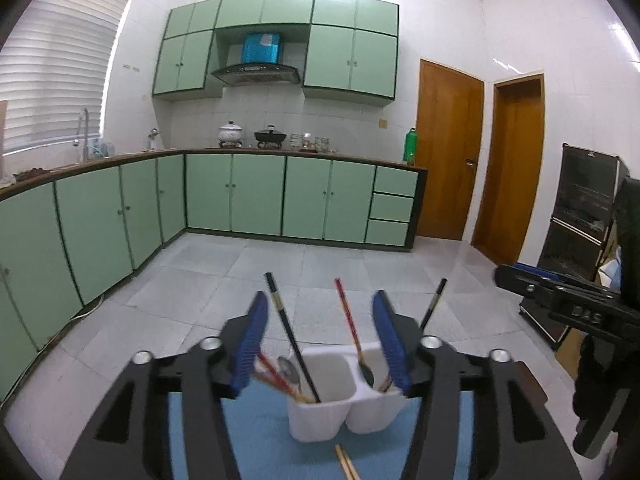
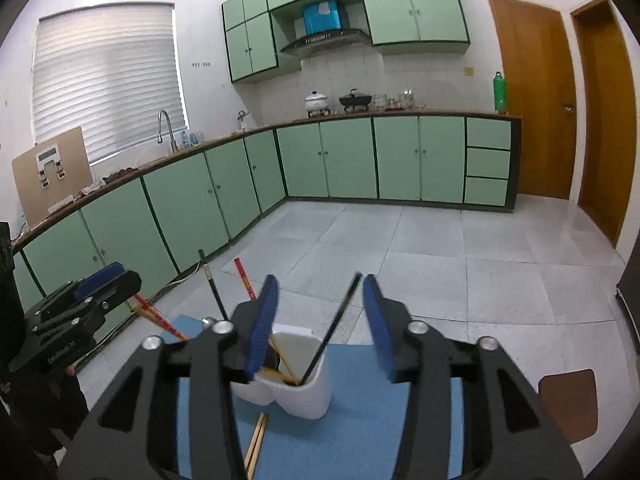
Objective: Organize utensils
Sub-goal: 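Open both tools and withdraw them from the holder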
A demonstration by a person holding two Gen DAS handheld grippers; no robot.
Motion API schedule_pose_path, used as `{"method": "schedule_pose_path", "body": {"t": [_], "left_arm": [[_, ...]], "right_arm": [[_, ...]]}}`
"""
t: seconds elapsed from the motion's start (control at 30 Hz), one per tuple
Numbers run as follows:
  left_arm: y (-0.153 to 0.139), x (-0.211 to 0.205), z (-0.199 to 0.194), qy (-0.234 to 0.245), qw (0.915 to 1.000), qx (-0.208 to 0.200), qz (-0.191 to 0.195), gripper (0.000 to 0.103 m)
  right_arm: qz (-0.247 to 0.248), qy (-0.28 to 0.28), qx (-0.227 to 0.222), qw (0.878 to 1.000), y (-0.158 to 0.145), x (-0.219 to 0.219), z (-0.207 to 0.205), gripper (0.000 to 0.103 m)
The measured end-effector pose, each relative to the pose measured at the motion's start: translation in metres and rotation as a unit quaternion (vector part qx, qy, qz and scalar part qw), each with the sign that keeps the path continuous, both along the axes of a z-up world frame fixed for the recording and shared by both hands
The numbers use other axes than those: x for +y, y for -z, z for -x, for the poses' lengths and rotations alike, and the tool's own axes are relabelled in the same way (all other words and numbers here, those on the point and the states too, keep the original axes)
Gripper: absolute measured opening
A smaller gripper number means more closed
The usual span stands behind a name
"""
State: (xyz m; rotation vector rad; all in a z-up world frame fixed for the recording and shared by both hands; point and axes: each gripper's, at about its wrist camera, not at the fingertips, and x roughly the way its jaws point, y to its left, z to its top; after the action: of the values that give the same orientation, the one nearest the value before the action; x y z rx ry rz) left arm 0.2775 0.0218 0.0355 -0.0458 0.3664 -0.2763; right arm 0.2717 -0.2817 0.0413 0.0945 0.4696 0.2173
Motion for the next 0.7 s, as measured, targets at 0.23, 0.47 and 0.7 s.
{"method": "schedule_pose_path", "body": {"t": [0.23,0.47,0.7], "left_arm": [[0.030,0.014,0.054,-0.001,0.9993,0.035,0.014,0.063],[0.090,0.021,0.098,-0.018,0.9948,0.100,0.007,0.067],[0.138,0.022,0.121,-0.033,0.9875,0.153,-0.019,0.068]], "right_arm": [[-0.007,-0.009,0.006,1.000,0.030,-0.009,0.066,0.062],[-0.012,-0.004,0.064,0.998,0.095,-0.004,0.116,0.065],[0.001,0.006,0.120,0.993,0.153,0.013,0.147,0.066]]}}
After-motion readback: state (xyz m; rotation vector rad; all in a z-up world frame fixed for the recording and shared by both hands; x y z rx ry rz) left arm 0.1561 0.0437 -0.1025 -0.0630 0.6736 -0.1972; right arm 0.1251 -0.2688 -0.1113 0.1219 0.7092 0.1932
